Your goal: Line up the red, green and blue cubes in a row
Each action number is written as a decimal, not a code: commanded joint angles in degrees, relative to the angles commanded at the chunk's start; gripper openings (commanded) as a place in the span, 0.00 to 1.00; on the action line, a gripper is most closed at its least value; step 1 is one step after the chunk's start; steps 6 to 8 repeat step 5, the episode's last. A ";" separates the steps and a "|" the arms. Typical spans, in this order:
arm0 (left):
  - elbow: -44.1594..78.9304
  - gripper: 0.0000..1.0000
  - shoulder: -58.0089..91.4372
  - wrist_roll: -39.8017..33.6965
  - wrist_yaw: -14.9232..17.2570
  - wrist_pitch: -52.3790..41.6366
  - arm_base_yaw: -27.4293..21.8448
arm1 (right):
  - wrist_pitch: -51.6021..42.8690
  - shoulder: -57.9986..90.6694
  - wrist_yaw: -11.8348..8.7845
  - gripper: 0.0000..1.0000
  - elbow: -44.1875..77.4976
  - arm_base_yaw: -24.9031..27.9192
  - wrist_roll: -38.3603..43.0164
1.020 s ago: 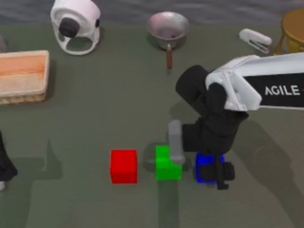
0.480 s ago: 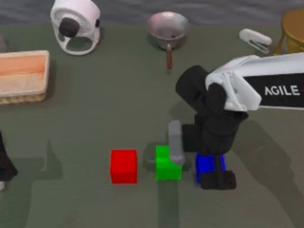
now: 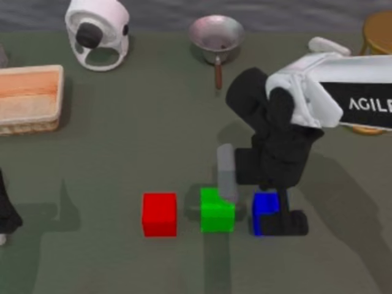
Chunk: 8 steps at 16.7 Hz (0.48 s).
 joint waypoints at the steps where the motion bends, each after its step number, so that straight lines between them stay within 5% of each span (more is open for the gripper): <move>1: 0.00 1.00 0.00 0.00 0.00 0.00 0.00 | -2.41 -0.84 -0.01 1.00 1.22 0.07 -0.02; 8: 0.00 1.00 0.00 0.00 0.00 0.00 0.00 | -7.77 -3.51 -0.05 1.00 4.49 0.25 -0.03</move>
